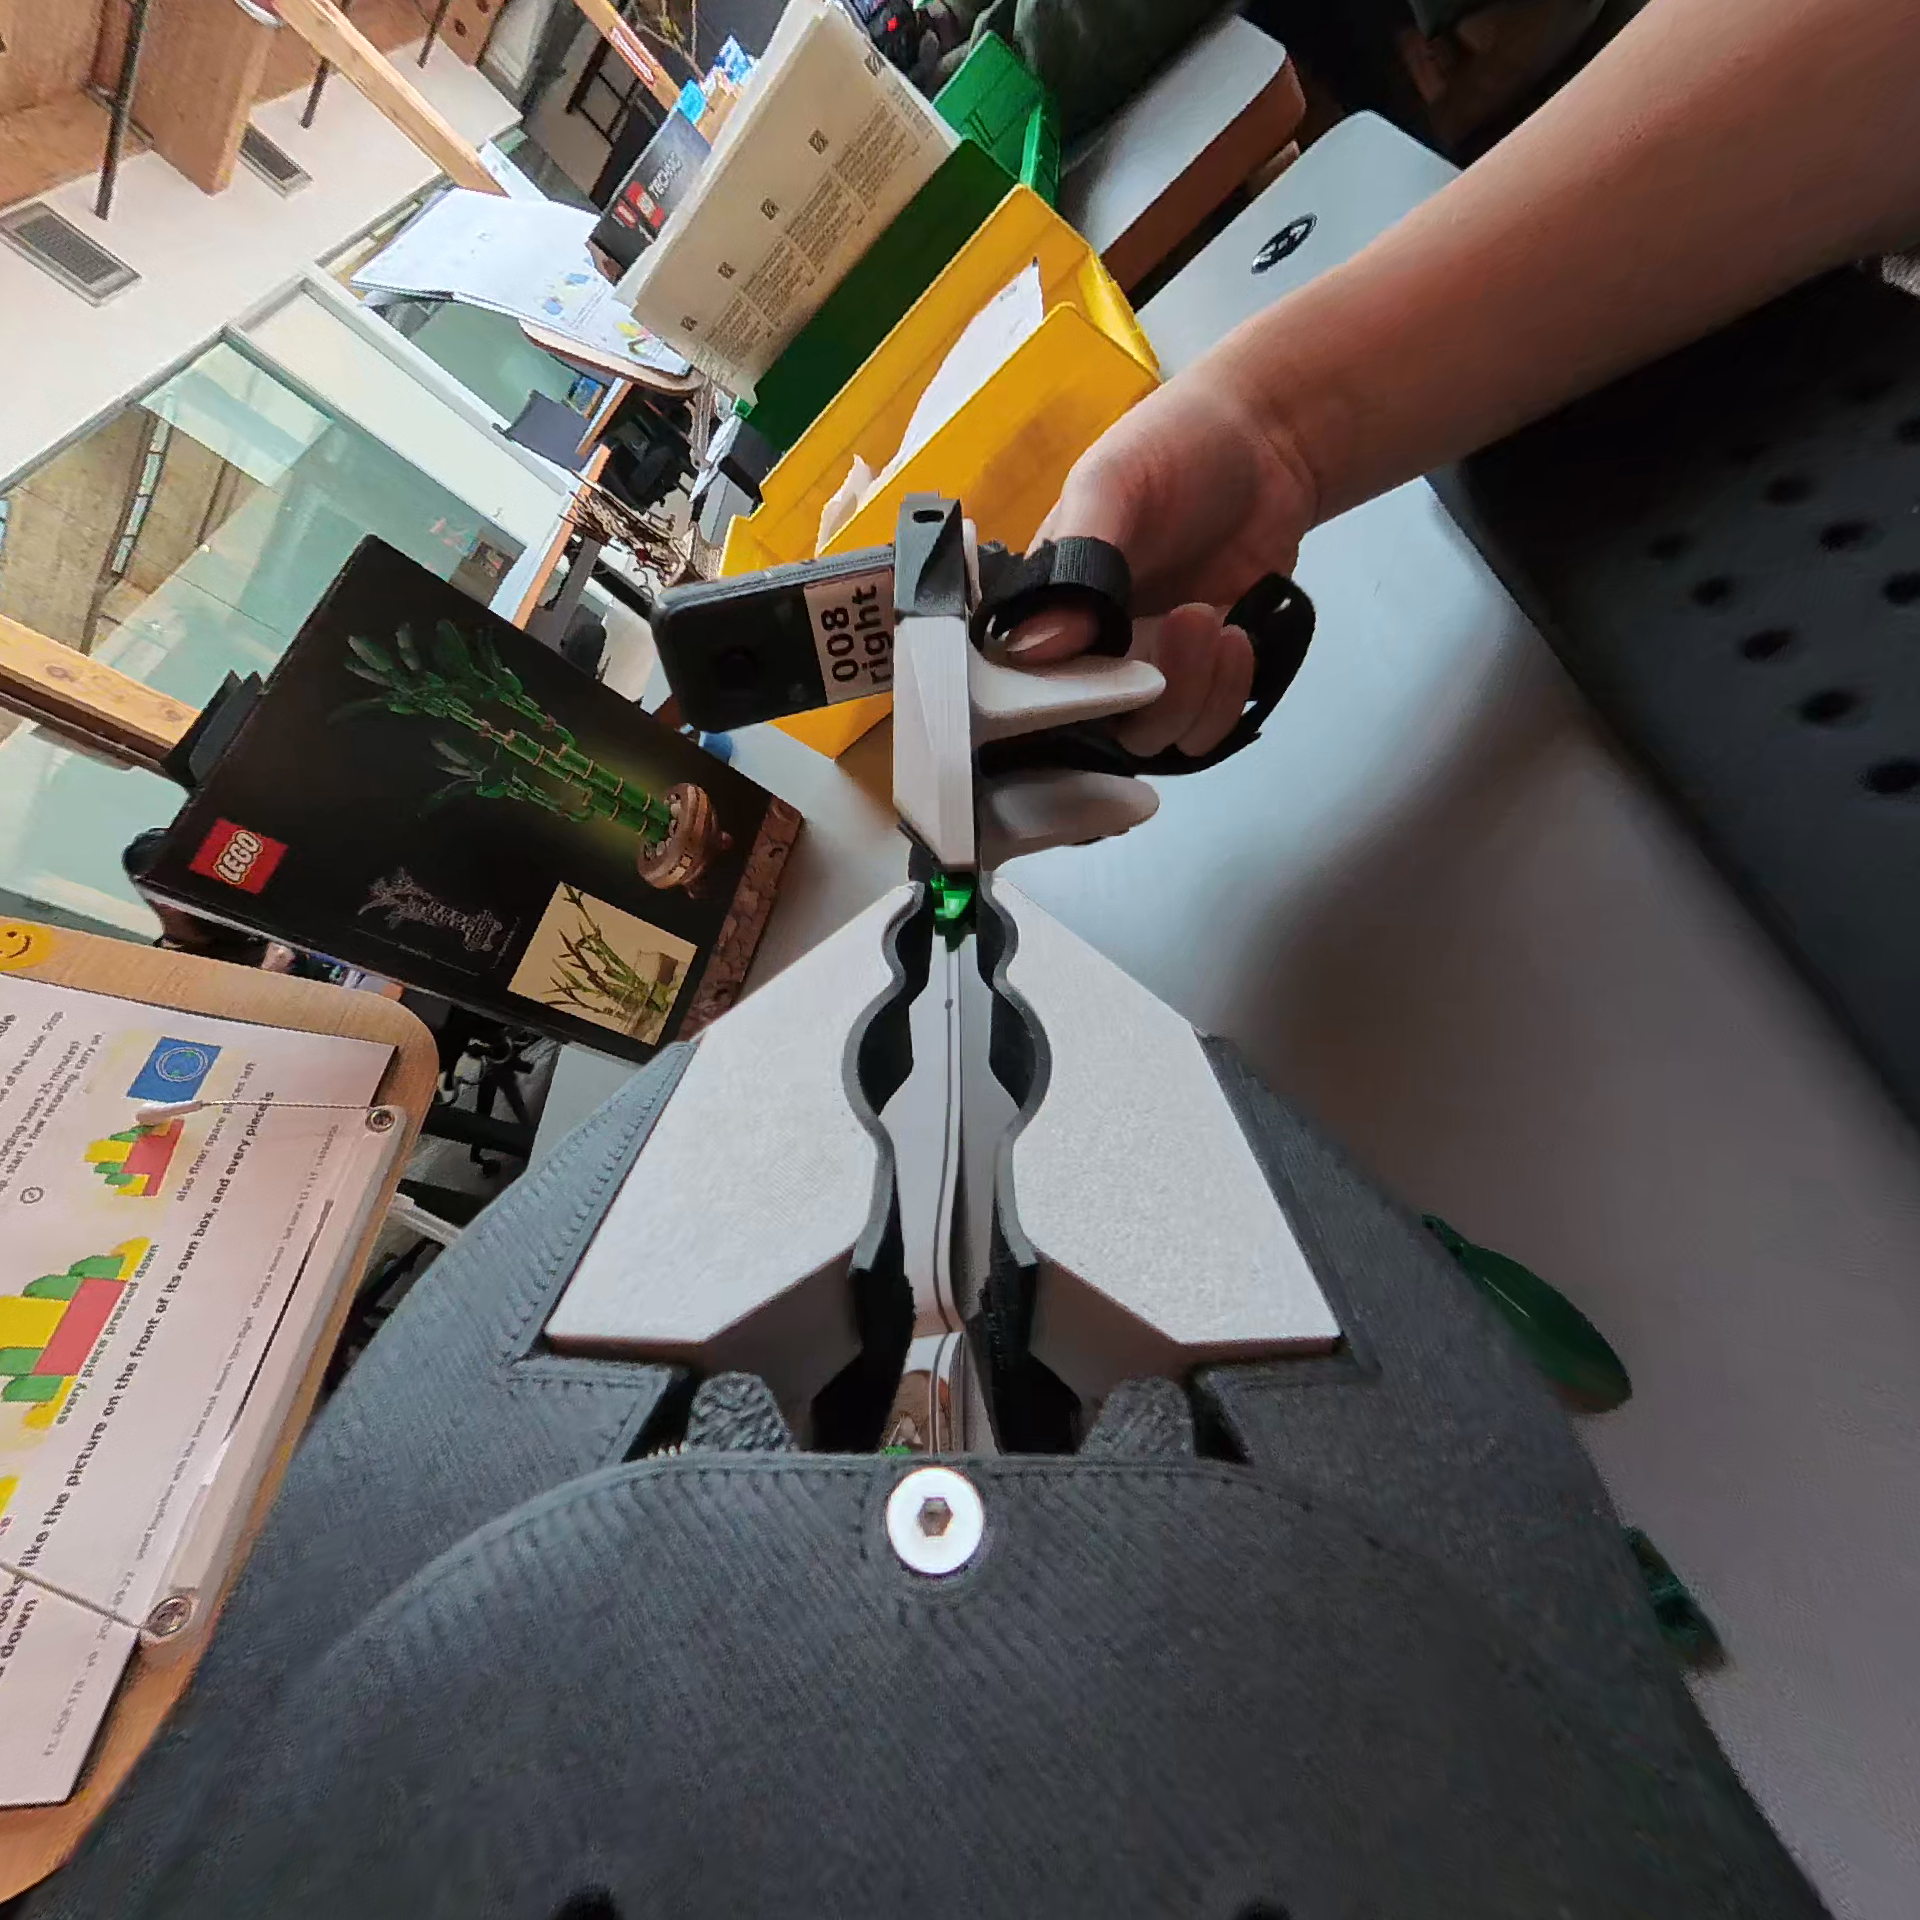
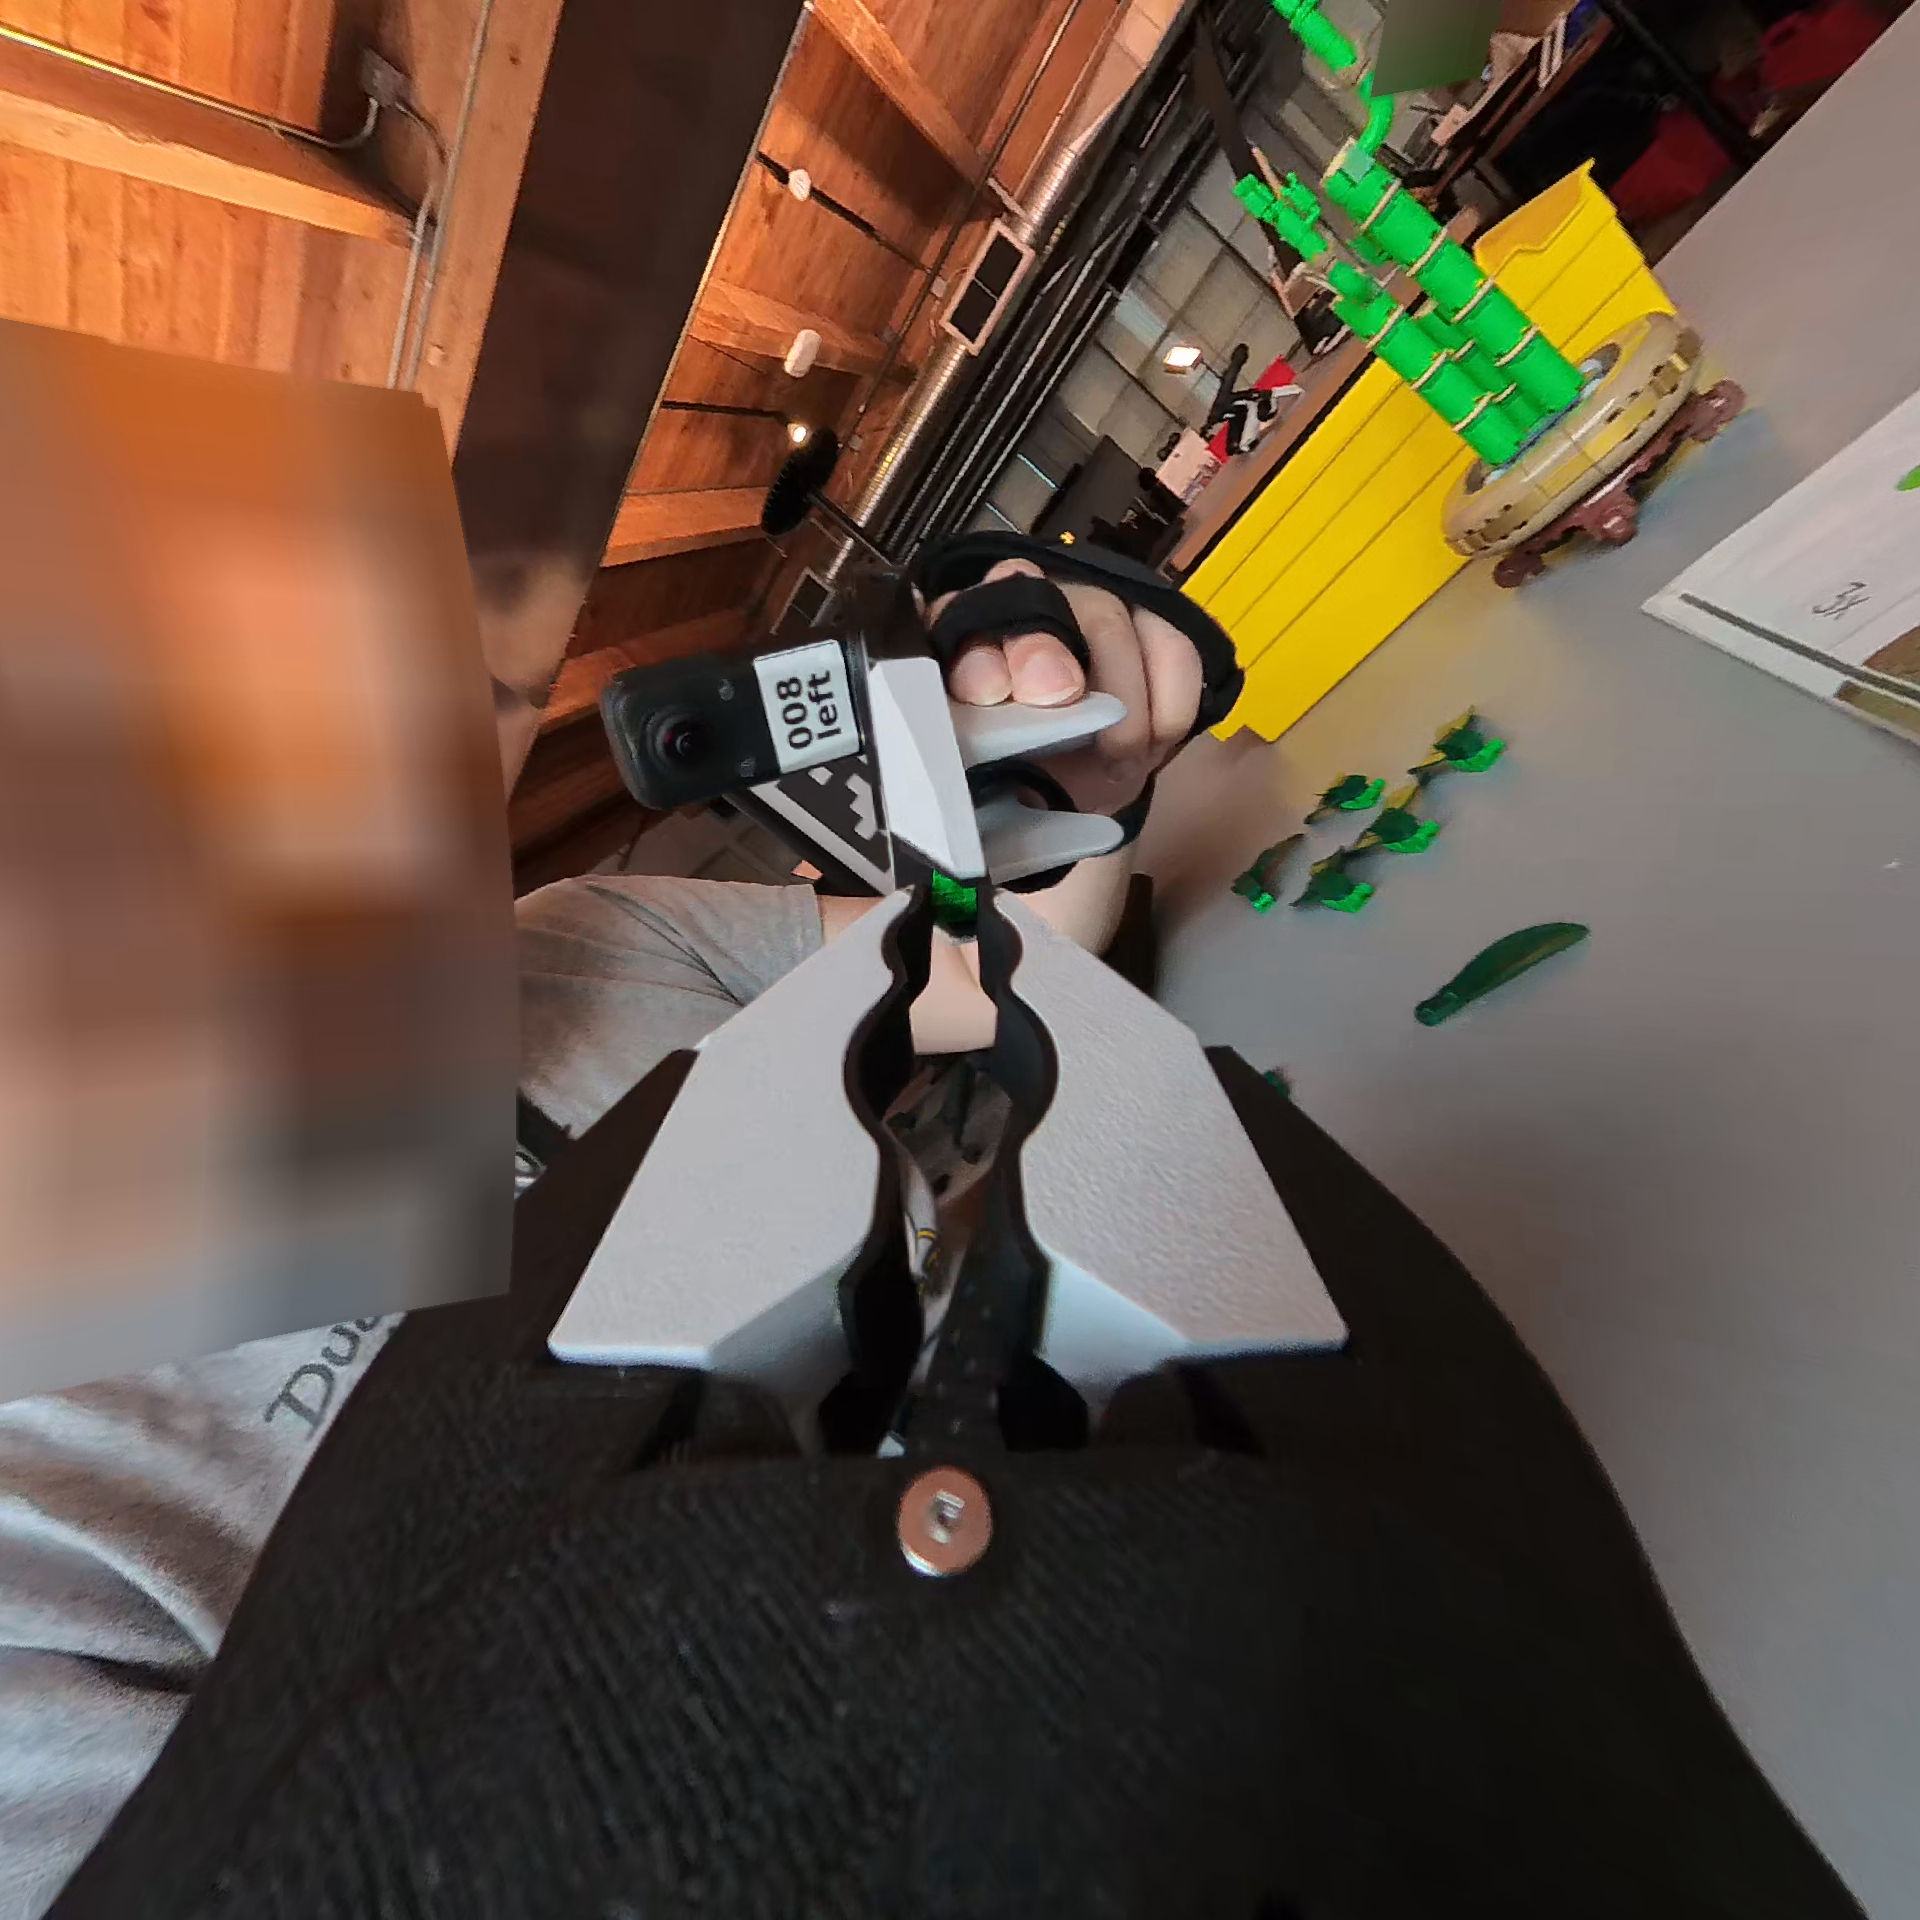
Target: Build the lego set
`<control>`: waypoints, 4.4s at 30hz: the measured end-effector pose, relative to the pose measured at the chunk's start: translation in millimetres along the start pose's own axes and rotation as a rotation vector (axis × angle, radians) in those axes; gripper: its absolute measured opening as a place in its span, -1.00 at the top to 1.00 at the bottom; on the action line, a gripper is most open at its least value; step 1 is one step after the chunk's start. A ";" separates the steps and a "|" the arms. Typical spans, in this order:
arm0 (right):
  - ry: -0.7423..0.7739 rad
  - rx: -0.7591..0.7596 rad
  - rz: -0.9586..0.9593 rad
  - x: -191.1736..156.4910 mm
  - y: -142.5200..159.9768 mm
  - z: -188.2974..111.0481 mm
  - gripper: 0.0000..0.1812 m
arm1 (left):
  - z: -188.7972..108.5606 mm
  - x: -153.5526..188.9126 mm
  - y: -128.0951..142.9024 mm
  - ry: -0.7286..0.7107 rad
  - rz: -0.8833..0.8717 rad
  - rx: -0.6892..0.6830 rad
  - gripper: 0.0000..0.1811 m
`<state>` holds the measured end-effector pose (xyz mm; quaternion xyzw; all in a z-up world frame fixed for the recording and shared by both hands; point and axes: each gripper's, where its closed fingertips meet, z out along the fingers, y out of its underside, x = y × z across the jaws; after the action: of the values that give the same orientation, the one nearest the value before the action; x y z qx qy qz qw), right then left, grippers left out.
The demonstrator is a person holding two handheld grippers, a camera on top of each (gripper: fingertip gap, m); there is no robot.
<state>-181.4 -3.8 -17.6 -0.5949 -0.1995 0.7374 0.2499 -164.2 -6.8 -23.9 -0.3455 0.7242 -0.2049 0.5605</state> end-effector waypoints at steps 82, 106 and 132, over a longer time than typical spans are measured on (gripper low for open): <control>0.529 -0.013 -1.314 -23.0 -19.1 -11.9 0.93 | -1.9 -10.7 -22.4 0.027 -0.331 0.130 1.00; 0.398 -0.045 -1.112 -16.5 -9.0 -8.1 0.90 | -7.3 -10.4 -21.0 0.137 -0.502 0.179 0.93; 0.362 -0.083 -0.972 -8.5 -2.3 -6.1 0.93 | -8.9 -3.4 -12.3 0.198 -0.504 0.114 0.93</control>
<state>-173.7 -7.1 -10.9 -0.5612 -0.4350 0.4130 0.5702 -168.9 -13.5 -10.7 -0.4609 0.6540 -0.4113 0.4368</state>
